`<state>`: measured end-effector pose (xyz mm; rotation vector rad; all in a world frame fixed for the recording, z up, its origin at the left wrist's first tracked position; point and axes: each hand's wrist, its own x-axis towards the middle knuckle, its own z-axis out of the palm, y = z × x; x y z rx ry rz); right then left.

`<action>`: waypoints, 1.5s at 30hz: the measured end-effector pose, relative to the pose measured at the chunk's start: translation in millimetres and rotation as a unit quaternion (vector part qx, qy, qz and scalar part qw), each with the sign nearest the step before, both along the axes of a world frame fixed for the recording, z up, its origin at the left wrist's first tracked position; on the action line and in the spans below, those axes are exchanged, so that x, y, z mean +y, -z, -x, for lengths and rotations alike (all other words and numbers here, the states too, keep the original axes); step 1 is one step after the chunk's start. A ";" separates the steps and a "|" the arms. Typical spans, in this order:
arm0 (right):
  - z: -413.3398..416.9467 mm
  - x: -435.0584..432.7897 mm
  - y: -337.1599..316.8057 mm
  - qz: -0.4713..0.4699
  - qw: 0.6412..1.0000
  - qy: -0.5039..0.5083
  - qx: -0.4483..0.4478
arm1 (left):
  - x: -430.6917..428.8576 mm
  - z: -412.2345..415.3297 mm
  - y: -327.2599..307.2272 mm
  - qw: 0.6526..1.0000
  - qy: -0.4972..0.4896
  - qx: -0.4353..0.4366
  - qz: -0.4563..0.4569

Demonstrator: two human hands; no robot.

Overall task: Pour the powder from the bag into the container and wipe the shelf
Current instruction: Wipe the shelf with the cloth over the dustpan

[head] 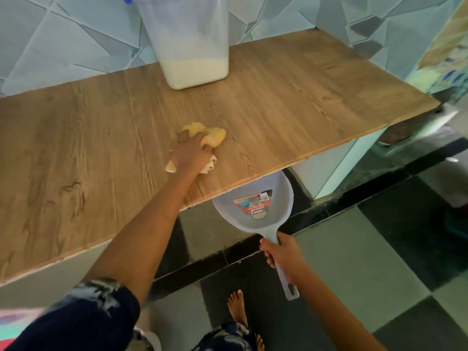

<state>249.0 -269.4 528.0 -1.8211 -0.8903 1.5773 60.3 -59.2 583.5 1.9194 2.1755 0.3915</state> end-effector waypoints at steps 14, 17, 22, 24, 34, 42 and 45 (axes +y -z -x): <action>-30.9 45.2 -5.4 0.001 1.000 0.011 0.003 | 72.1 -59.7 -20.3 0.988 0.095 -0.104 -0.063; -42.7 49.7 -6.4 0.004 1.000 0.016 0.007 | 125.7 -31.1 -10.8 0.999 0.014 -0.039 -0.034; -71.6 57.5 -6.0 0.010 1.000 0.002 -0.009 | 182.0 -45.6 3.7 0.999 0.000 -0.049 0.004; -83.0 60.4 -6.5 0.016 1.000 -0.002 -0.014 | 197.4 -61.3 -1.0 0.999 0.011 -0.046 0.013; -139.0 81.9 -7.5 -0.008 1.000 -0.018 -0.004 | 109.6 -189.8 -1.0 0.965 0.260 0.010 0.030; -163.9 93.0 -12.7 -0.022 0.999 -0.030 -0.002 | -16.1 -230.6 -3.7 0.934 0.350 -0.074 0.023; -172.3 96.2 -12.4 -0.019 0.999 -0.023 0.024 | 17.1 -233.5 -15.9 0.926 0.309 -0.216 0.017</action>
